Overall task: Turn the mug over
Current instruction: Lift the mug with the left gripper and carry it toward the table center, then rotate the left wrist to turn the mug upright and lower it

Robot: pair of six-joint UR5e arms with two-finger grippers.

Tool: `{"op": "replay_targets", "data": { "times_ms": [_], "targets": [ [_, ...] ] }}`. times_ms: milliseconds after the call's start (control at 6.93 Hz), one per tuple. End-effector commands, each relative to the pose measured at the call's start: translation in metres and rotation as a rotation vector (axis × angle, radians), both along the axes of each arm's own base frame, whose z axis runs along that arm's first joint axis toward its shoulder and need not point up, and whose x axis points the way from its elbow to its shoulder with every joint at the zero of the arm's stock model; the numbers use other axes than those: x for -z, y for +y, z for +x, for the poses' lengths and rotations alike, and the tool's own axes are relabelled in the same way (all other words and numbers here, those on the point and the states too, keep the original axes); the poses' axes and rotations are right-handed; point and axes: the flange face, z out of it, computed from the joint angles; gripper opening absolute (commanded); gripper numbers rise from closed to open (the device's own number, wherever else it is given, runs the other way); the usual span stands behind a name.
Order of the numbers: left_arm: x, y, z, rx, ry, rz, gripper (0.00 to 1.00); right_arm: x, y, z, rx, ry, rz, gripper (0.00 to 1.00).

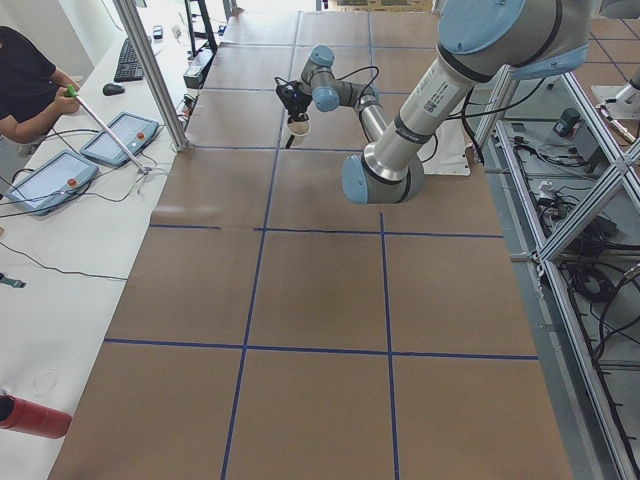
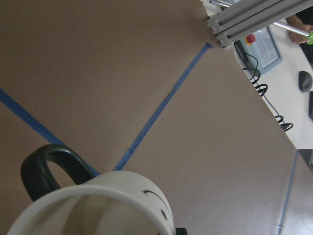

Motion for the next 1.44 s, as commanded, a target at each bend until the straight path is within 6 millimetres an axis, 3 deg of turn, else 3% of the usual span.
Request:
{"op": "replay_targets", "data": {
  "times_ms": [0, 1010, 1155, 1299],
  "targets": [
    [0.008, 0.000, 0.026, -0.143, -0.151, -0.100, 0.00, -0.001, 0.001, 0.000, 0.000, 0.000, -0.002, 1.00],
    [-0.004, 0.030, 0.055, -0.255, -0.137, -0.182, 0.01, 0.000, 0.000, 0.000, 0.000, 0.000, 0.000, 1.00],
    [-0.004, 0.031, 0.055, -0.257, -0.137, -0.178, 0.81, 0.000, 0.000, 0.000, 0.000, 0.000, 0.000, 1.00],
    [-0.003, 0.031, 0.055, -0.259, -0.136, -0.176, 1.00, 0.000, 0.000, 0.000, 0.000, 0.000, 0.000, 1.00]
  ]
}}
